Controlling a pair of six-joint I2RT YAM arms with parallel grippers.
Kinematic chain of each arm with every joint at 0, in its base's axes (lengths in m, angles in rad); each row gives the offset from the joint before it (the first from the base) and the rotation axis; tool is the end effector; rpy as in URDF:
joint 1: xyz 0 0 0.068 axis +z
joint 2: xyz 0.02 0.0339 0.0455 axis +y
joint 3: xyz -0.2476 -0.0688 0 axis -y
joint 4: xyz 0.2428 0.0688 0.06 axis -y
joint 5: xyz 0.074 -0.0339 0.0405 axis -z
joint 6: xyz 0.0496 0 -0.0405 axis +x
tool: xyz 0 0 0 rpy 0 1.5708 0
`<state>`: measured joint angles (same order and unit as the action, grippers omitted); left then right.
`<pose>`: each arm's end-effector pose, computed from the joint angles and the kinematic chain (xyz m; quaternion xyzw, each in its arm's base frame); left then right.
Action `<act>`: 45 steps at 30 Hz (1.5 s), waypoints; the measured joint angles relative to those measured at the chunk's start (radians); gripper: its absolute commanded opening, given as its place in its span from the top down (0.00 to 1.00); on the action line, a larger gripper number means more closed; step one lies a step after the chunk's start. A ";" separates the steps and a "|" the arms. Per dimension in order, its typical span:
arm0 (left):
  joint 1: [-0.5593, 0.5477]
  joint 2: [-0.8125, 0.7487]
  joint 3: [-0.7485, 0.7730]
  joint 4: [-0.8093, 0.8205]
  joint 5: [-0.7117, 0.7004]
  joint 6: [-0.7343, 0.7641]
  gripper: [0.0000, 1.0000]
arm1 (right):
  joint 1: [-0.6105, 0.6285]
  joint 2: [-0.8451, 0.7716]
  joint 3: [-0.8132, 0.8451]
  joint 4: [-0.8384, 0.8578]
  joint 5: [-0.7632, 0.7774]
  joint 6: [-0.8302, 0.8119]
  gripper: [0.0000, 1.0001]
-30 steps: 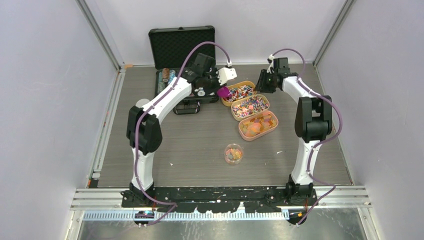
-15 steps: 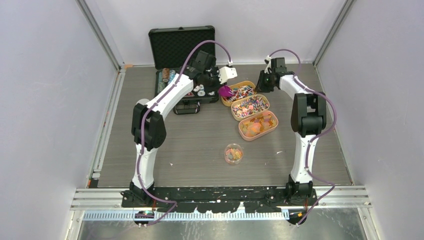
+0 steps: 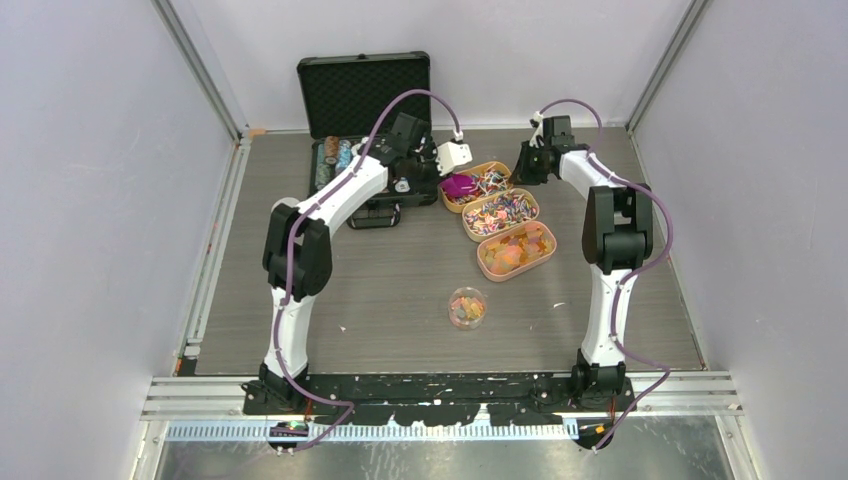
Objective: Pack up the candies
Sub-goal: Scoop the fake candies from the storage box.
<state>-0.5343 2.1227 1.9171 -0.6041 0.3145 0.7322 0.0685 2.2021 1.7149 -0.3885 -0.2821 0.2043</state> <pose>0.4081 -0.2593 0.2458 0.5895 0.7048 -0.1084 0.3794 0.4846 0.0471 0.1593 0.0154 0.9320 0.1768 0.3161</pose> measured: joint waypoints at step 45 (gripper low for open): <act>0.008 0.018 -0.199 0.283 -0.034 -0.042 1.00 | -0.013 0.002 -0.025 0.061 -0.040 0.033 0.96</act>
<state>-0.5266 2.1403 1.7184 -0.3210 0.2802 0.6907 0.0559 2.2040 1.6901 -0.3275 -0.3222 0.2375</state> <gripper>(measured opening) 0.290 0.145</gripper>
